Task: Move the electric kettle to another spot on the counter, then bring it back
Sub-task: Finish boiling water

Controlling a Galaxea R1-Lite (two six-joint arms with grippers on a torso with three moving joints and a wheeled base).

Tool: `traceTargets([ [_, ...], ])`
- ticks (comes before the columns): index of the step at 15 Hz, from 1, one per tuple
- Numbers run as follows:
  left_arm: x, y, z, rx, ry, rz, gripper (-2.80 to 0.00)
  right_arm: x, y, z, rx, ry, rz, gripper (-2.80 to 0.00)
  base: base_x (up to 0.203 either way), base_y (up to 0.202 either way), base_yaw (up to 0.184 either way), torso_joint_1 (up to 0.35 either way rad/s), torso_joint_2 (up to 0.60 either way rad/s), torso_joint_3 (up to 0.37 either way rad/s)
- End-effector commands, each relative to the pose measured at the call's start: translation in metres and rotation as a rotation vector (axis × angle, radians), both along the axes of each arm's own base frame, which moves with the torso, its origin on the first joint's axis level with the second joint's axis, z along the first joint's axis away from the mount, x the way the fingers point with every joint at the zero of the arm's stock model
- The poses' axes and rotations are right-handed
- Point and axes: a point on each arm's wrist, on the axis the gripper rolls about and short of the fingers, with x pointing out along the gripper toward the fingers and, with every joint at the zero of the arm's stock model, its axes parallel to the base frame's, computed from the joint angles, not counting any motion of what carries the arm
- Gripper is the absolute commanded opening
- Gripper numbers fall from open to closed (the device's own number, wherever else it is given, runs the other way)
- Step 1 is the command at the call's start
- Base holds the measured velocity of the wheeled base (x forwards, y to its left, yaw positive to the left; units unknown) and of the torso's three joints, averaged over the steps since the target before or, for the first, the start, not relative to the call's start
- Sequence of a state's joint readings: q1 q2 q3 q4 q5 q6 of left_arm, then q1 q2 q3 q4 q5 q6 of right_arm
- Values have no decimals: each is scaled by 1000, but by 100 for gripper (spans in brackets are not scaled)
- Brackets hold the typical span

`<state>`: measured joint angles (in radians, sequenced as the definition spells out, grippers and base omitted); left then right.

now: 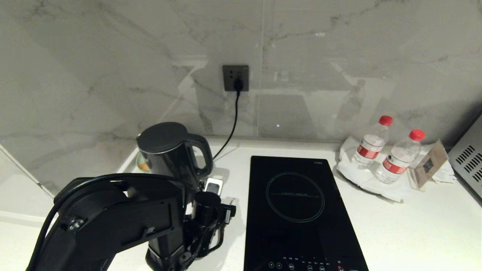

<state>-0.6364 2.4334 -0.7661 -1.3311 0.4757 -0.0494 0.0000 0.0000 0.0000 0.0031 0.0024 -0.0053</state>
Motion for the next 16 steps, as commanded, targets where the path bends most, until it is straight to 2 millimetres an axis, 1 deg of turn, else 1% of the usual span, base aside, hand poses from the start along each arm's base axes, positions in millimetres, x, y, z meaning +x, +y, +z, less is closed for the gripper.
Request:
traceTargets([
  [1,6,-4,-7,-2,-6,5,0,0,0,0,-1,0,1,-280,0,0,0,0,0,0],
  [4,10,-6,-11,1,-7,5,0,0,0,0,-1,0,1,-280,0,0,0,0,0,0],
  [8,23,-14,-7,-10,-25,12,0,0,0,0,-1,1,1,-280,0,0,0,0,0,0],
  [11,29,-12,-4,-12,-29,27,0,0,0,0,-1,0,1,-280,0,0,0,0,0,0],
  [16,32,-10,-1,-17,-38,40,0,0,0,0,-1,0,1,-280,0,0,0,0,0,0],
])
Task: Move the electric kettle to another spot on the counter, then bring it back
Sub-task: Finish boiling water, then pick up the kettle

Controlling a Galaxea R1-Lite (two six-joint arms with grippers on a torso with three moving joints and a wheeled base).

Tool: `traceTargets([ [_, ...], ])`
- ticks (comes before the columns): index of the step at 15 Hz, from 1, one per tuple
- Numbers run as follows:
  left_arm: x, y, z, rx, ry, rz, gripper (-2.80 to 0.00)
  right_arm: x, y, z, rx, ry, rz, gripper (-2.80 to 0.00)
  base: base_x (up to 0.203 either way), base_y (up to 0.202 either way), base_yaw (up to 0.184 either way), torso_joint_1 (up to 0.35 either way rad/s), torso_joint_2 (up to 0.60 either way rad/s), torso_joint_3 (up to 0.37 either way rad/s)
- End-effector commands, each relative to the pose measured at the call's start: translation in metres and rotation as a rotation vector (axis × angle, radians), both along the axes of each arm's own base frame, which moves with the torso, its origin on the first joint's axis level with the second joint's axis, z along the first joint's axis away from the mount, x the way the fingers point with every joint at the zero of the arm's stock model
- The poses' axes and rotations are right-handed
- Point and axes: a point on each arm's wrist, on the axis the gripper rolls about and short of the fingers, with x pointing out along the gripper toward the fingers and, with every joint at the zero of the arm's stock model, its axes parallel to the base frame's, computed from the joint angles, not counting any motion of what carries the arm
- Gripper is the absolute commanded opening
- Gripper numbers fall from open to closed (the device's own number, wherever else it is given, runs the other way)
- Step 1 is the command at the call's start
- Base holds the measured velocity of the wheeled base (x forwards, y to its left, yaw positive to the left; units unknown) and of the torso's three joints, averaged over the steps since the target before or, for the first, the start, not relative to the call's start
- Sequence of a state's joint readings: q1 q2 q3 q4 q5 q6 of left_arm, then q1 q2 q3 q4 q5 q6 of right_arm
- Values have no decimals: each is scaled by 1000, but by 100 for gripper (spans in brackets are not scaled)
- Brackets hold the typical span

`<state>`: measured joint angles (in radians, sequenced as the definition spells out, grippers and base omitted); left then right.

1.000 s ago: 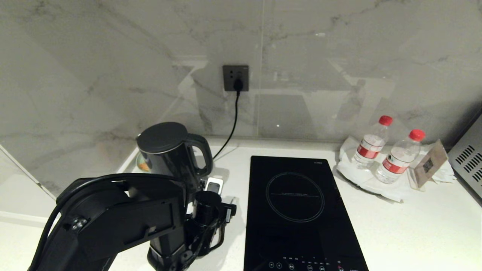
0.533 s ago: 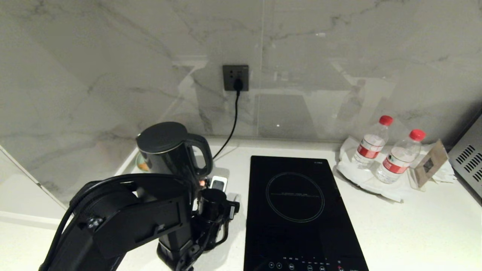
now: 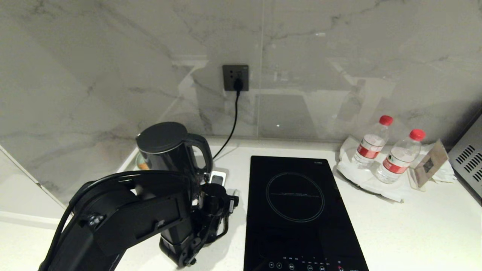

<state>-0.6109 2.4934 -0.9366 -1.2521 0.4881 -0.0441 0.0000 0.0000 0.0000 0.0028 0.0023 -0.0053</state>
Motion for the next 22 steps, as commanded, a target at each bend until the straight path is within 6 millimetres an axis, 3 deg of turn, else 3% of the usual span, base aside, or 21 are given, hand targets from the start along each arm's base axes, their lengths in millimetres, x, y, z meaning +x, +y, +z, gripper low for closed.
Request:
traceTargets([
  [1,1,1,4,-7,-12,4,0,0,0,0,-1,0,1,-280,0,0,0,0,0,0],
  [6,-5,3,1,1,2,2,0,0,0,0,-1,2,1,-280,0,0,0,0,0,0],
  [10,-28,12,-3,6,15,-19,0,0,0,0,-1,1,1,-280,0,0,0,0,0,0],
  [16,-70,27,50,-62,-70,-57,0,0,0,0,-1,0,1,-280,0,0,0,0,0,0],
  [22,-91,22,96,-136,-160,-109,0,0,0,0,-1,0,1,-280,0,0,0,0,0,0],
])
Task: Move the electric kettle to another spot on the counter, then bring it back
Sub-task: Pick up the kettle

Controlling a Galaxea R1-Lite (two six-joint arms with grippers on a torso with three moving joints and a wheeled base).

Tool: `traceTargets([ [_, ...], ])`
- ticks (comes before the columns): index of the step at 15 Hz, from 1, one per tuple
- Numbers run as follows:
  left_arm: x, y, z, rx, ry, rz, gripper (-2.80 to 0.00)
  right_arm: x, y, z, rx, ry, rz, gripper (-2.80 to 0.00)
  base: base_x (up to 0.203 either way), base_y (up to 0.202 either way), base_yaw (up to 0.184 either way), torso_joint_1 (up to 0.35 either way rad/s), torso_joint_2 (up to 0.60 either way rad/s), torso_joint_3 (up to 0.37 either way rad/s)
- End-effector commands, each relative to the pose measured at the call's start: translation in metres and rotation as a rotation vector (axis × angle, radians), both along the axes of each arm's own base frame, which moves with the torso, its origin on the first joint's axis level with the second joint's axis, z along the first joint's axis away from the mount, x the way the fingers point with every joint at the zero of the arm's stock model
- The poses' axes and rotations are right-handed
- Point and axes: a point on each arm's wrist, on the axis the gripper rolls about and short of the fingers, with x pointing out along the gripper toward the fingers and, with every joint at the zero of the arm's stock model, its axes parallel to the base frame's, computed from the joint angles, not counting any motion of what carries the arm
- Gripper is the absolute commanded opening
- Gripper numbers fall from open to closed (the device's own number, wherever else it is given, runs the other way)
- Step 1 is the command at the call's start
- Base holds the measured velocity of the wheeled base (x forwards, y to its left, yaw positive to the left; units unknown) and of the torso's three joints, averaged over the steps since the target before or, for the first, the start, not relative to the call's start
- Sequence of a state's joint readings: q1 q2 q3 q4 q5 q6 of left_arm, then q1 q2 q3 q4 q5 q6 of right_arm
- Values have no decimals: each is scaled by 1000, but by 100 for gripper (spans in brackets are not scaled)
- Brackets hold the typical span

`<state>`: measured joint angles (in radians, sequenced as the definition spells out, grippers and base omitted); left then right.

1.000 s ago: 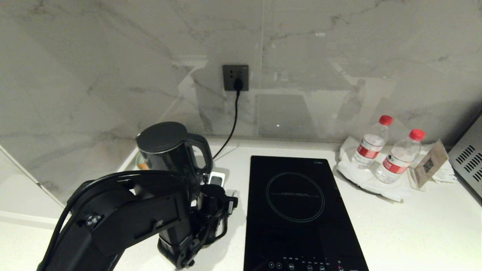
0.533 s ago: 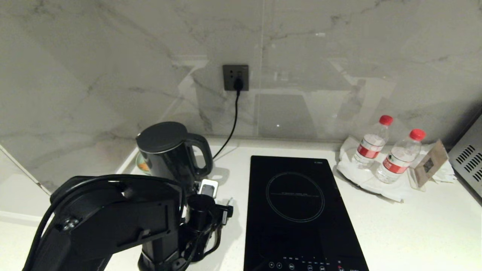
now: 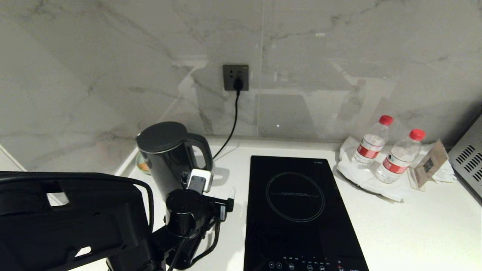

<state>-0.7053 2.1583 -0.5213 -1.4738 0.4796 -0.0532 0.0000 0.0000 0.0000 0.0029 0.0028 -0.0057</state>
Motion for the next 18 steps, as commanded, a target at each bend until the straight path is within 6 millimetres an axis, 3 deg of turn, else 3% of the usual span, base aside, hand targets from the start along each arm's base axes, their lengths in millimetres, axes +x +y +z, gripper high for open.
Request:
traceTargets([
  [1,-4,-3,28,-52,-61,-12,0,0,0,0,0,0,0,-280,0,0,0,0,0,0],
  [7,23,-24,56,-82,-97,-9,0,0,0,0,-2,0,0,-280,0,0,0,0,0,0],
  [11,49,-20,39,-53,-68,41,0,0,0,0,0,0,0,-280,0,0,0,0,0,0],
  [18,45,-9,42,-49,-63,58,0,0,0,0,0,0,0,-280,0,0,0,0,0,0],
])
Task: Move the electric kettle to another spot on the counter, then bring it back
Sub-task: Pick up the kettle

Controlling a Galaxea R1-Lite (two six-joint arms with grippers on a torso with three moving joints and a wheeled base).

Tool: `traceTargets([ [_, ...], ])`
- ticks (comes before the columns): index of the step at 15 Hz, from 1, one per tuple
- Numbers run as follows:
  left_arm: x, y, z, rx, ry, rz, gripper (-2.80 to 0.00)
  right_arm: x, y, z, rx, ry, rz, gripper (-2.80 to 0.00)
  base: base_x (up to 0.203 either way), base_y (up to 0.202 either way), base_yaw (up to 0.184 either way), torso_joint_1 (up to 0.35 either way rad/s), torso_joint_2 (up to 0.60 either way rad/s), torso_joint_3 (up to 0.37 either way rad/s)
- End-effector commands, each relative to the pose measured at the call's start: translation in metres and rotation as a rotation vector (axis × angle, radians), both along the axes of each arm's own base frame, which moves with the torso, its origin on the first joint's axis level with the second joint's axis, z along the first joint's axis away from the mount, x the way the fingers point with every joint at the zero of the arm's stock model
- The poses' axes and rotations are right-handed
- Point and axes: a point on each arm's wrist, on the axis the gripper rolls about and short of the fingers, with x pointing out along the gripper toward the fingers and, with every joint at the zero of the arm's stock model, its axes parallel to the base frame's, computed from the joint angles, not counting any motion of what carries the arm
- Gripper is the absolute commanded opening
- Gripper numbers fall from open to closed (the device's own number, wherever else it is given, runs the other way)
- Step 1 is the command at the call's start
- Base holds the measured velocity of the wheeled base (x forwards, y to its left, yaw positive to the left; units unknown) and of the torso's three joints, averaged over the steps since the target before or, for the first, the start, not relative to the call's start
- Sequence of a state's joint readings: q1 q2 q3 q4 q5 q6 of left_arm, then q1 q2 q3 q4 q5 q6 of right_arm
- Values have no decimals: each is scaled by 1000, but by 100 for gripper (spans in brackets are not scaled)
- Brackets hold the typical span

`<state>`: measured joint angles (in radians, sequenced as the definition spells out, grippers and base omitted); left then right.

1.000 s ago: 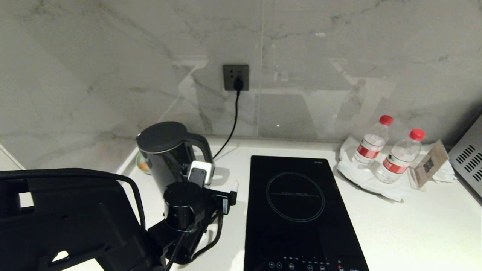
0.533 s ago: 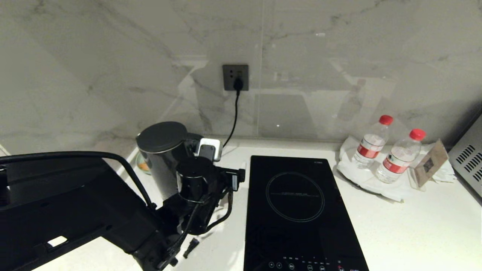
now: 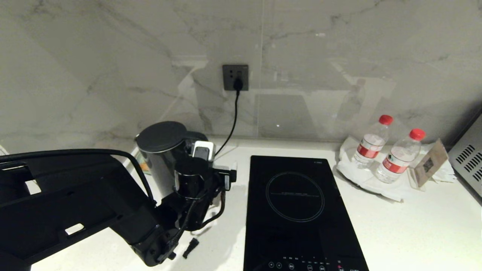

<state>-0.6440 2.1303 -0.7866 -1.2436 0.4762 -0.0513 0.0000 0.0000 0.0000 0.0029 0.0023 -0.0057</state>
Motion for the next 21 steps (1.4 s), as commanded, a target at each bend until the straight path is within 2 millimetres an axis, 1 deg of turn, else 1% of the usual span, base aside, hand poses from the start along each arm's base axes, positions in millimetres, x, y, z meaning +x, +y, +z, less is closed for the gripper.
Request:
traceTargets([
  [1,0,0,7,-16,-22,2,0,0,0,0,-2,0,1,-280,0,0,0,0,0,0],
  [3,5,-3,8,-21,-32,3,0,0,0,0,0,2,1,-280,0,0,0,0,0,0],
  [6,16,-9,2,-17,-30,10,0,0,0,0,0,0,1,-280,0,0,0,0,0,0],
  [9,20,-11,4,-20,-42,13,0,0,0,0,0,0,1,-280,0,0,0,0,0,0],
  [11,26,-10,3,-16,-39,26,0,0,0,0,0,0,1,-280,0,0,0,0,0,0],
  [17,49,-6,12,4,-76,61,0,0,0,0,0,0,1,-280,0,0,0,0,0,0],
  [20,59,-2,10,3,-79,82,0,0,0,0,0,0,1,-280,0,0,0,0,0,0],
  [21,59,-2,10,5,-78,84,0,0,0,0,0,0,1,-280,0,0,0,0,0,0],
])
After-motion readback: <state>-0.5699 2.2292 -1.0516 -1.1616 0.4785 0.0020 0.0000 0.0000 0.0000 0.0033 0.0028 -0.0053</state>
